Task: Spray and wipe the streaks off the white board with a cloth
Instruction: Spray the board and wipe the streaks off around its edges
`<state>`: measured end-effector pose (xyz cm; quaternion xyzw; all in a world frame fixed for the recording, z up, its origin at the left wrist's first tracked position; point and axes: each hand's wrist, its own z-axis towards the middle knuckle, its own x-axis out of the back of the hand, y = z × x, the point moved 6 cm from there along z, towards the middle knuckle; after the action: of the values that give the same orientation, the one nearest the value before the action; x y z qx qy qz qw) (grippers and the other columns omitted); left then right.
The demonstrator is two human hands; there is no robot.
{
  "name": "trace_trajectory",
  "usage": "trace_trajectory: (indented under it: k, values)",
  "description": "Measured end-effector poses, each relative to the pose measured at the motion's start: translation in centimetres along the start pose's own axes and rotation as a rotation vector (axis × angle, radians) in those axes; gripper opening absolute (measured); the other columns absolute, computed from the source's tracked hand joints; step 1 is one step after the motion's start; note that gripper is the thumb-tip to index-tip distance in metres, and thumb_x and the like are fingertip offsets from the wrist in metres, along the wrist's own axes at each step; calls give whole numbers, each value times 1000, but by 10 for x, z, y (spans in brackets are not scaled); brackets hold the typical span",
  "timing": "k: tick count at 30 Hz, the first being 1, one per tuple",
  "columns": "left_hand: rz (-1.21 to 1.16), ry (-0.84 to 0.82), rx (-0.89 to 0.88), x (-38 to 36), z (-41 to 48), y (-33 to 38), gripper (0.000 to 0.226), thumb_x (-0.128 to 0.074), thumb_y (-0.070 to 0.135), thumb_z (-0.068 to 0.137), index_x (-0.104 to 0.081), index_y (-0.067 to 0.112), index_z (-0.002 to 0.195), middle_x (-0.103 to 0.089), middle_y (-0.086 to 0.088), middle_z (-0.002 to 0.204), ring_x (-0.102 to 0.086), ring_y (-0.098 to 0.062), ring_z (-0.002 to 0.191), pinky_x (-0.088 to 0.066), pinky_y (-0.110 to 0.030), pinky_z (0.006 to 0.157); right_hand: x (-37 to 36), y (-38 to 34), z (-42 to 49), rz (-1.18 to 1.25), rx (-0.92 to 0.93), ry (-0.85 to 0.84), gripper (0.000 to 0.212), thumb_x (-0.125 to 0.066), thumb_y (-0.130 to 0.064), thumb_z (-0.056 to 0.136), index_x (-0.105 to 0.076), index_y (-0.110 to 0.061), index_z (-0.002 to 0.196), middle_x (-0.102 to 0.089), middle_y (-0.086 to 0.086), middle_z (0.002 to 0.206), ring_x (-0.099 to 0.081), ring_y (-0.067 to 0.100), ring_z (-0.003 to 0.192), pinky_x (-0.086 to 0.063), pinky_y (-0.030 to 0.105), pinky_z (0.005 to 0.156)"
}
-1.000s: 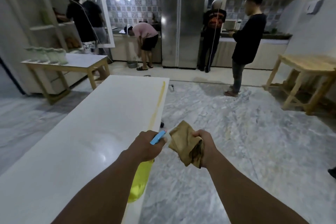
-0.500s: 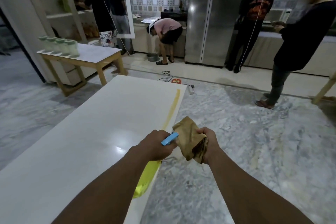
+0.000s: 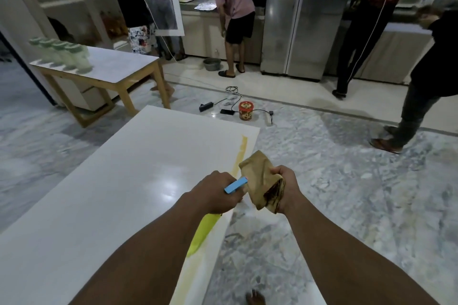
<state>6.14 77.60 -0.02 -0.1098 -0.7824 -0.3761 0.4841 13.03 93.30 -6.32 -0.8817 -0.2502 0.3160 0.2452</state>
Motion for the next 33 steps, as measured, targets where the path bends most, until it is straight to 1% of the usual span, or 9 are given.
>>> trace_trajectory:
  k: [7,10,12,15,17,19,24,27,33]
  values:
    - [-42,33,147,20,133,-22,51,-54,54,100,-46,18,65,-52,-1,61,-51,-24,58,-38,-31,55,-13,-75,135,-76,-46,74,39,-48,-30,84,-68,-2,103,-71,18,86,-66,32,73,-55,35,66]
    - [-103,99,177,37,177,-29,48,-52,48,104,-57,9,77,-65,-10,68,-66,-31,62,-55,-42,62,-21,-122,204,-330,119,225,31,-49,-30,84,-69,-6,91,-68,16,83,-64,30,71,-52,38,71]
    - [-138,160,183,45,199,-36,46,-53,44,105,-61,5,82,-69,-15,72,-70,-34,64,-60,-50,70,-33,-155,237,-594,271,353,46,-39,-50,94,-67,-13,85,-67,9,80,-63,29,70,-48,38,69]
    - [-168,197,210,48,220,-55,44,-54,42,104,-64,4,85,-66,-17,68,-70,-36,60,-59,-54,70,-51,-177,289,-828,427,404,43,-31,-43,100,-64,-21,117,-66,7,108,-59,27,90,-43,36,77]
    - [-153,185,233,47,228,-71,42,-53,42,104,-67,4,92,-65,-18,69,-69,-36,60,-59,-55,69,-60,-178,322,-940,503,422,42,-35,-29,99,-53,-20,136,-60,9,129,-55,32,109,-45,42,92]
    - [-155,191,271,48,240,-93,41,-55,40,104,-60,7,80,-63,-20,69,-69,-38,60,-59,-56,66,-72,-173,357,-1093,561,435,48,-38,-27,98,-41,-19,145,-47,9,145,-42,36,127,-41,46,101]
    - [-117,233,333,64,254,-134,43,-57,37,104,-51,8,72,-61,-20,65,-67,-39,59,-58,-58,62,-97,-134,406,-1610,565,392,58,-42,-48,91,-48,-12,136,-36,13,149,-31,37,133,-29,48,108]
    - [-122,259,338,68,263,-146,43,-58,36,103,-50,9,71,-59,-19,63,-65,-40,58,-59,-59,61,-102,-133,418,-1716,668,478,54,-42,-46,91,-56,-9,128,-36,15,151,-32,37,133,-28,50,108]
    - [-172,262,333,56,276,-145,42,-57,35,103,-49,12,70,-58,-18,63,-65,-39,57,-58,-58,61,-97,-112,434,-1733,720,432,62,-37,-38,97,-29,-11,152,-15,13,164,-9,32,151,-11,50,120]
